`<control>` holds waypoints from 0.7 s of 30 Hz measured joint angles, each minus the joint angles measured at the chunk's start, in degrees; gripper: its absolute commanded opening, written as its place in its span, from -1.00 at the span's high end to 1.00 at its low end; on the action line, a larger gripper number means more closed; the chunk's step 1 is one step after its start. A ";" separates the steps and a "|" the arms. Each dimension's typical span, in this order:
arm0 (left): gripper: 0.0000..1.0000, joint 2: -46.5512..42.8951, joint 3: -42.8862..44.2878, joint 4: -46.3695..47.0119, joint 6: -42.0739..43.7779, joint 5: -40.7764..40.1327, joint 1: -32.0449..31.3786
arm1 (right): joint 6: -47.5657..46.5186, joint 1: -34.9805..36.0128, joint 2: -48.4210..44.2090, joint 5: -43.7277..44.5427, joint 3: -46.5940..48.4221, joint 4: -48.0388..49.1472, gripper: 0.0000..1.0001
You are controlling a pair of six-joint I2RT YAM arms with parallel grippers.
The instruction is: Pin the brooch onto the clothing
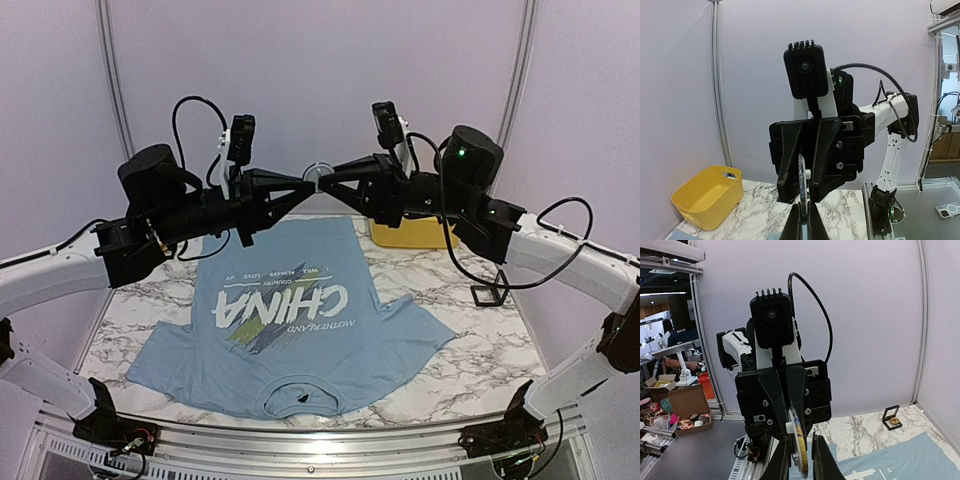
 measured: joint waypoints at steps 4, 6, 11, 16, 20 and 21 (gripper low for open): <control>1.00 0.00 0.00 -0.13 1.55 -0.46 -0.11 | -0.26 0.24 0.00 0.17 0.00 -0.61 0.85; 1.00 0.00 -0.02 -0.50 3.10 -0.52 -0.31 | -0.61 0.26 0.00 0.17 0.07 -1.42 0.87; 1.00 -0.11 -0.04 -1.36 7.19 -0.96 -0.52 | -2.34 0.26 0.11 0.09 1.97 -6.03 1.00; 1.00 -0.66 -0.04 -3.32 10.67 -1.11 -1.03 | -4.02 0.44 0.13 -0.94 2.73 -8.81 0.89; 1.00 -0.74 0.09 -4.15 13.55 -2.03 -1.22 | -5.77 0.85 0.92 -0.83 5.20 -13.09 0.84; 1.00 -0.79 0.13 -4.33 13.97 -2.21 -1.22 | -6.03 0.87 1.11 -0.79 5.64 -13.90 0.83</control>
